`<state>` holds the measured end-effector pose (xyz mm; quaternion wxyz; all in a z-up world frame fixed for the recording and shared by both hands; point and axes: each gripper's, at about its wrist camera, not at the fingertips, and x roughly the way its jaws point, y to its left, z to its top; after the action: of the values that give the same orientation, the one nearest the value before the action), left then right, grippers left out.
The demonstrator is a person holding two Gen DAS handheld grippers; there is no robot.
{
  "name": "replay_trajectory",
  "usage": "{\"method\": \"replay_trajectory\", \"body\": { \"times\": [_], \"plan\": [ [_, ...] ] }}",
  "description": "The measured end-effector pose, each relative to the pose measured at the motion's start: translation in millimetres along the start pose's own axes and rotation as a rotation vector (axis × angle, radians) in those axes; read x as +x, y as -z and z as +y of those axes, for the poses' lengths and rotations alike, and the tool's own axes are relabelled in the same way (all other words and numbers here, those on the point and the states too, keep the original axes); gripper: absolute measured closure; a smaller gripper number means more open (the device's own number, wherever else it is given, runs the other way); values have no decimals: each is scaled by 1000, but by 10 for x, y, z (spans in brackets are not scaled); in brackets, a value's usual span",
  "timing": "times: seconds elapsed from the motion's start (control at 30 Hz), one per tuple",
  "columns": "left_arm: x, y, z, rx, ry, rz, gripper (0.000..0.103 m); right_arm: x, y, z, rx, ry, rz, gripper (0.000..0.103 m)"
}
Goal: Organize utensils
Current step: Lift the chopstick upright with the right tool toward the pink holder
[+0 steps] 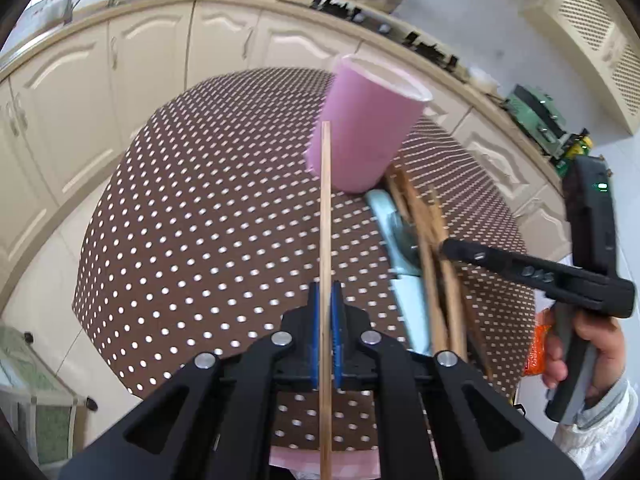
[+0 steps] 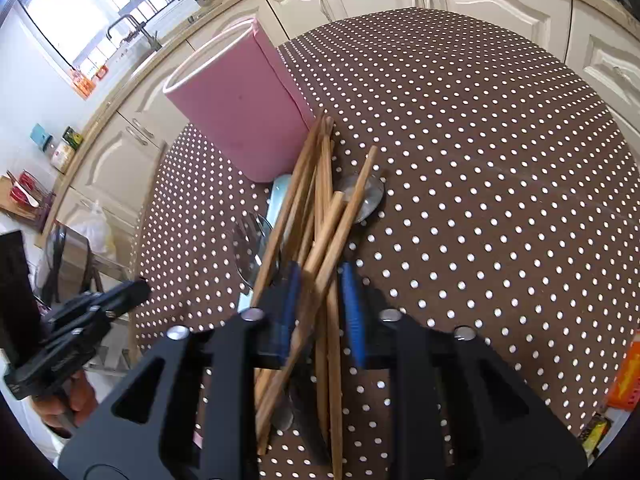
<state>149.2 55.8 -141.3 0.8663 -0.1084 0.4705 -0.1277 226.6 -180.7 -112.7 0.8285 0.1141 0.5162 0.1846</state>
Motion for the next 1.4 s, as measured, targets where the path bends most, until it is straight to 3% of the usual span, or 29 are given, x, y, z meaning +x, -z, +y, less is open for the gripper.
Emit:
{"method": "replay_trajectory", "body": {
  "times": [0.2,0.47,0.93,1.13,1.4],
  "plan": [
    [168,-44,120,-31,-38,45,98,2,-73,16,-5,-7,4,93],
    [328,-166,114,-42,-73,82,97,-69,2,-274,42,-74,14,96],
    [582,-505,102,-10,-103,180,96,37,-281,-185,58,-35,109,95],
    [647,-606,71,-5,-109,218,96,115,-408,-187,47,23,141,95],
    [669,-643,90,4,-105,194,97,209,-402,-205,35,0,132,96]
  ]
}}
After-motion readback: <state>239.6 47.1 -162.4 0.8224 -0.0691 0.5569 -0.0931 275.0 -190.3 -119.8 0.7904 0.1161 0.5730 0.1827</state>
